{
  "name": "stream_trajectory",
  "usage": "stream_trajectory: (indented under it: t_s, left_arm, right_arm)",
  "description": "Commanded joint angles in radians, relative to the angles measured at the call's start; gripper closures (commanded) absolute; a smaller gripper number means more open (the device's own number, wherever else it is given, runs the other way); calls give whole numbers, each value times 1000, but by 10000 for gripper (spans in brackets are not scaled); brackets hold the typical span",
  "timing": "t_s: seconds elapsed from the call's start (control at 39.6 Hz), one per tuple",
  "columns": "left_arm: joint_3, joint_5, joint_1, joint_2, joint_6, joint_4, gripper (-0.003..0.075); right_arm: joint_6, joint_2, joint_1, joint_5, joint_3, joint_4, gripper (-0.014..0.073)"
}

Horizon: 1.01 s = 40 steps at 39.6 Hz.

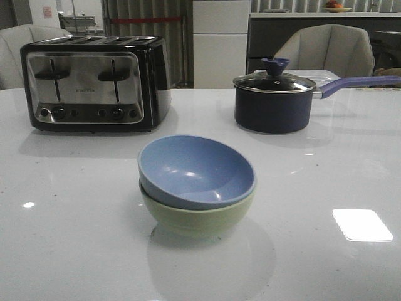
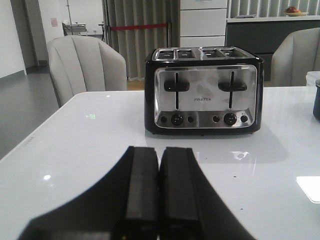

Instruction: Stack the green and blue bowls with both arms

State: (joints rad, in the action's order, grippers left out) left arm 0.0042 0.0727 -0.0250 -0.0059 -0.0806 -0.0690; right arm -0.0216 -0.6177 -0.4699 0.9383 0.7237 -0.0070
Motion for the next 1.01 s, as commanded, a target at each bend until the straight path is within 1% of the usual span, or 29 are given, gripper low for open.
stream_trajectory:
  t_s: [0.0,0.28,0.35,0.45,0.53,0.63,0.78,0.99]
  left_arm:
    - [6,-90,1,-16,2,-9,622]
    - [6,-90,1,-16,2,-9,622]
    - [6,-90,1,-16,2,-9,622]
    - [6,-90,1,-16,2,-9,622]
    - [6,-90,1,-16,2,-9,622]
    - [6,-90,1,-16,2,-9,622]
    - [6,-90,1,-16,2,-9,622]
    - [6,-90,1,-16,2,-9,622]
  right_arm:
    - [-1,0,0,-58,27,-13,566]
    - [-1,12,-1,-67,11,-11,566]
    - [-20,43,49,-93,-35,-38,566]
    - [-20,112,149,-198,-138,-90,566]
    - [-19,196,226,-295,-241,-104,566]
    - [-19,319,299,-389,-357,-104,566]
    - [-19,486,370,-562,-499,-76,566]
    - [-18,639,410,-797,-668,-20,566]
